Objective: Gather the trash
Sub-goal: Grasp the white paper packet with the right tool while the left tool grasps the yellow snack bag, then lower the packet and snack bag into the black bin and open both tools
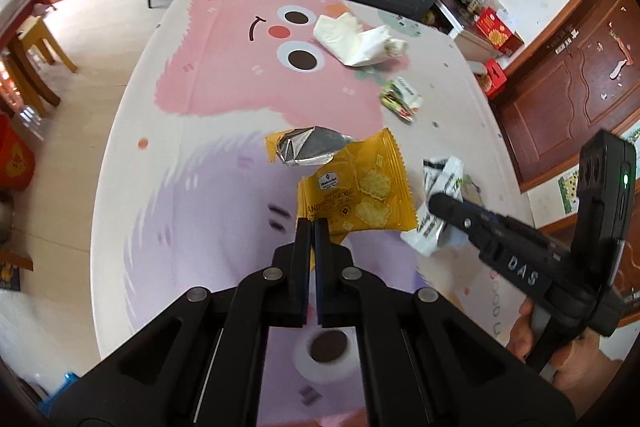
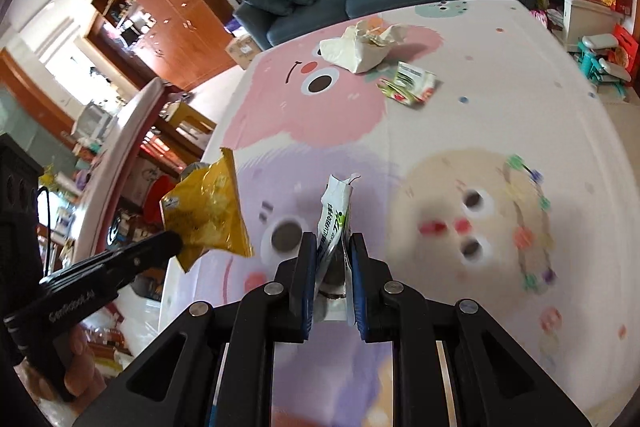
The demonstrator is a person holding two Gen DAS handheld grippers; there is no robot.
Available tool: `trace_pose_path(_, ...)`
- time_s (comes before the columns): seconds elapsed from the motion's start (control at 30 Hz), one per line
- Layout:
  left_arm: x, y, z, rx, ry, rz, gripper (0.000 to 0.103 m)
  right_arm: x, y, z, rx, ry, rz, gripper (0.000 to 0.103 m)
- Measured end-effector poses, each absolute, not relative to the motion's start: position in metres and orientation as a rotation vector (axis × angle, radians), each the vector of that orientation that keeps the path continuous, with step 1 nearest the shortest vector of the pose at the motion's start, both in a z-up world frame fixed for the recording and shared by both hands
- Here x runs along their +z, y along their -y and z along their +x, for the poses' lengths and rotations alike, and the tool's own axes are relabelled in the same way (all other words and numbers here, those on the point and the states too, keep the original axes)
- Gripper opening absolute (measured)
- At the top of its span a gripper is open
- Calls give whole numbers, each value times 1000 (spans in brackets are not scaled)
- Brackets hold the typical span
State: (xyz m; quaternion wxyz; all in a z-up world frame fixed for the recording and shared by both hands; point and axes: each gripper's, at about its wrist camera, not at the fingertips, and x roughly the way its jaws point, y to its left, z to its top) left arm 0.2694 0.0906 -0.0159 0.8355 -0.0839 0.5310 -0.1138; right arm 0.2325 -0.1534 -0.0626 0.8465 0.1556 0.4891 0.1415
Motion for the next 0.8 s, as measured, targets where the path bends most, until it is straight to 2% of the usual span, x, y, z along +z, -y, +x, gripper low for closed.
trace_pose_path(0.43,25,-15,95,-163,-997,-184,0,-47,234,57,382,-991,331,16)
trace_pose_path(0.8,31,13,-6,-158,-1024,-181,0,-64,243,-17,393,-1076,371,16)
